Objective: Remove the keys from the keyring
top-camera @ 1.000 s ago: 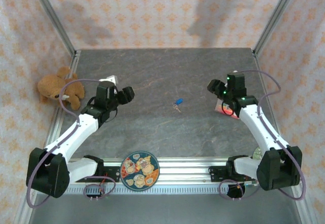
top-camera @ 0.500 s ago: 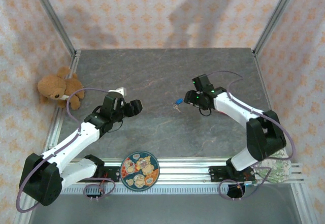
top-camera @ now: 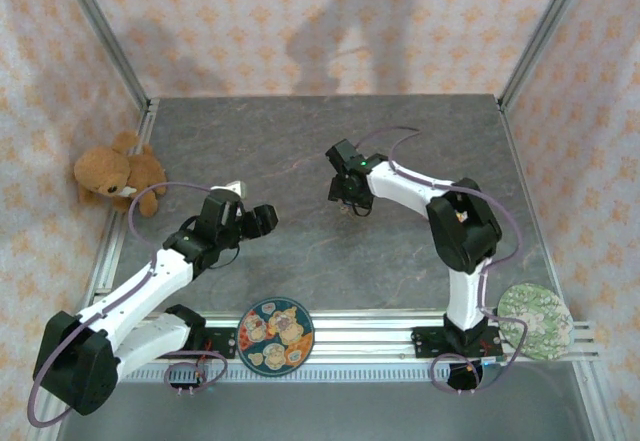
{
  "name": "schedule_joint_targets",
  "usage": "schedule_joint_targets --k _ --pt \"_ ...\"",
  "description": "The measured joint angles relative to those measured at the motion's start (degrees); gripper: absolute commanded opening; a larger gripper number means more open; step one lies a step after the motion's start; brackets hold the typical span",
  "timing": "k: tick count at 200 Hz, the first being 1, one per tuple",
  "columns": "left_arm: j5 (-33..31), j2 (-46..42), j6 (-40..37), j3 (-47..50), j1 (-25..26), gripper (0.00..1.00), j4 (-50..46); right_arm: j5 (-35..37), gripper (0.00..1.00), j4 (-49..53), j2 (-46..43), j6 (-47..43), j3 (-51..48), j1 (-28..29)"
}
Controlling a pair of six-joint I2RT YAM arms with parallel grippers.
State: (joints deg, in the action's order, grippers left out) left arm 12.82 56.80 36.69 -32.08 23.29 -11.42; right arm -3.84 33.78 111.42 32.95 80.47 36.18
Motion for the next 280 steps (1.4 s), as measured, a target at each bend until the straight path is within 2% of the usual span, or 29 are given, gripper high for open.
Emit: schedule_joint_targets --k 44,88,146,195,225,243,262,280 --pt "-0.7 -1.6 0.0 0.3 0.0 0.72 -0.9 4.5 0.62 4.5 6.1 0.9 6.3 1.8" --pt "-1.3 -2.6 0.9 1.1 0.0 0.72 -1.3 7.2 0.51 6.5 8.1 2.2 7.0 2.2" --pt "-1.3 -3.6 1.1 1.9 0.0 0.72 -1.2 8.0 0.32 7.0 8.2 2.5 6.8 2.2" --pt "-1.3 -3.6 1.5 2.6 0.0 0.72 -1.2 8.2 0.24 6.8 8.1 2.6 5.9 2.2" --pt "-1.3 -3.6 1.9 2.7 0.0 0.72 -1.2 8.4 0.14 6.4 7.3 2.8 5.0 2.2" --pt "-1.3 -3.6 2.3 2.7 0.0 0.72 -1.2 8.4 0.13 6.3 6.8 3.1 4.3 2.2" --pt "-1.3 -3.6 2.4 2.7 0.0 0.72 -1.1 8.4 0.03 6.3 5.8 3.0 3.4 2.2" --pt "-1.2 -3.5 2.5 3.0 0.0 0.72 -1.0 8.4 0.01 6.4 4.6 3.1 2.6 2.2"
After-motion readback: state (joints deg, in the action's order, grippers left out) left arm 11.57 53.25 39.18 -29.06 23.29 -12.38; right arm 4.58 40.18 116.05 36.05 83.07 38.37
